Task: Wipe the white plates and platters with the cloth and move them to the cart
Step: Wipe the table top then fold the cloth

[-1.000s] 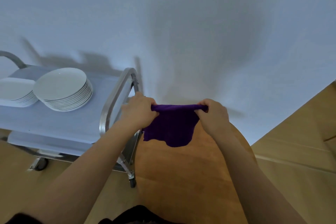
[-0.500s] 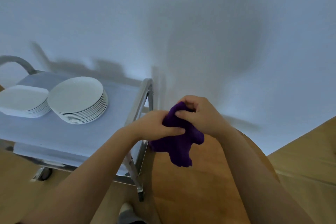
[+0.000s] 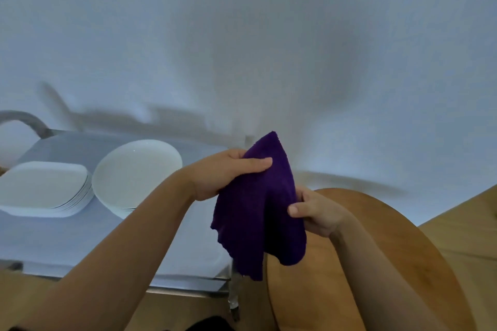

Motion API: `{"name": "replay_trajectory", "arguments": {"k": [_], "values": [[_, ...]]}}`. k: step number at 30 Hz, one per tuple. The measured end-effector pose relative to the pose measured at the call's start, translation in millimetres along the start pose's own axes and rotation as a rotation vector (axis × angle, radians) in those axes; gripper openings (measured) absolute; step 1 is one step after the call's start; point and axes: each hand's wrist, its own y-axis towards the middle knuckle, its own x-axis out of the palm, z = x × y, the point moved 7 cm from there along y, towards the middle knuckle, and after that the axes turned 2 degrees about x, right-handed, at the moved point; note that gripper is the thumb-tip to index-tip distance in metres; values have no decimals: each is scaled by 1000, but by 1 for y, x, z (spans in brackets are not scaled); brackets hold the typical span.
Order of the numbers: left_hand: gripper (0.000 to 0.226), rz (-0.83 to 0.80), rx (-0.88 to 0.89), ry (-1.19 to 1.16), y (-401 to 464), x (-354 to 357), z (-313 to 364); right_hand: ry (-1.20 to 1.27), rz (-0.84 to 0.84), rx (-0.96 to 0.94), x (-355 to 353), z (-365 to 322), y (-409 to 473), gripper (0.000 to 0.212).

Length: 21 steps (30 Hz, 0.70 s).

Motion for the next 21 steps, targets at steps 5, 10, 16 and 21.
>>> {"name": "replay_trajectory", "arguments": {"k": [5, 10, 16, 21], "values": [[34, 271, -136, 63, -6, -43, -31, -10, 191, 106, -14, 17, 13, 54], [36, 210, -250, 93, -21, -54, -77, -30, 451, 190, -47, 28, 7, 26], [31, 369, -306, -311, 8, -80, -115, 8, 771, 154, -91, 4, 41, 13], [25, 577, -266, -156, 46, -106, -136, -185, 1128, 145, -119, 18, 77, 18]]}}
